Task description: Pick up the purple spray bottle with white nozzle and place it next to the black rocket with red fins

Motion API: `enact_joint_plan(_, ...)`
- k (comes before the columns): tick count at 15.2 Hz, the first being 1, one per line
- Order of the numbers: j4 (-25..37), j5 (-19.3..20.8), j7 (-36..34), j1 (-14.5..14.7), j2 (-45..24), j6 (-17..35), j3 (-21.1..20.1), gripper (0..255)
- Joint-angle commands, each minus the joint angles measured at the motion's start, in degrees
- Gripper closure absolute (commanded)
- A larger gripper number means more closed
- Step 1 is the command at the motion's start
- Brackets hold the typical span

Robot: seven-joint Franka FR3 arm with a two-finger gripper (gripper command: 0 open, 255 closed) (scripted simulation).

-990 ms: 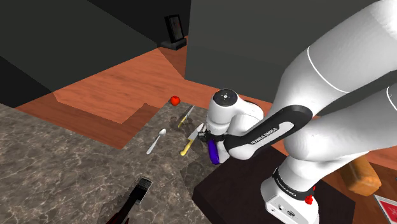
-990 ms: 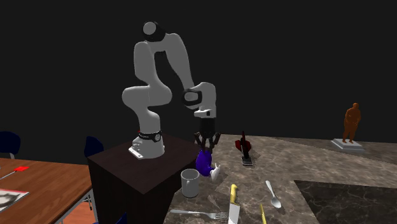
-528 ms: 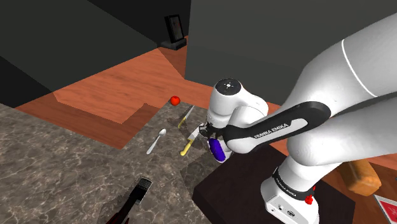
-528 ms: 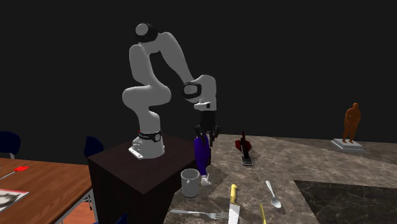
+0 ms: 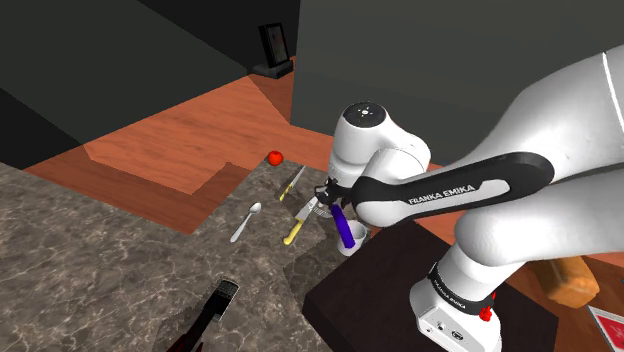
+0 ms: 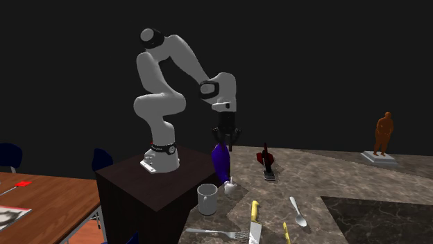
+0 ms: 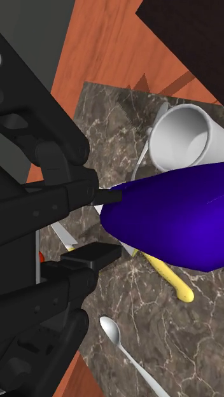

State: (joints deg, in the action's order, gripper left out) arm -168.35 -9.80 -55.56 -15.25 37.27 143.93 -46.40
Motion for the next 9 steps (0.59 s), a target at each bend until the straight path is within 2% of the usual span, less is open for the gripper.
enact_joint_plan(1,0.6,-0.2,1.2,1.0,1.9,-2.6,1.7,255)
enact_joint_plan(9,3.6,-0.1,4.0,3.1,7.6,-11.1,6.3,255)
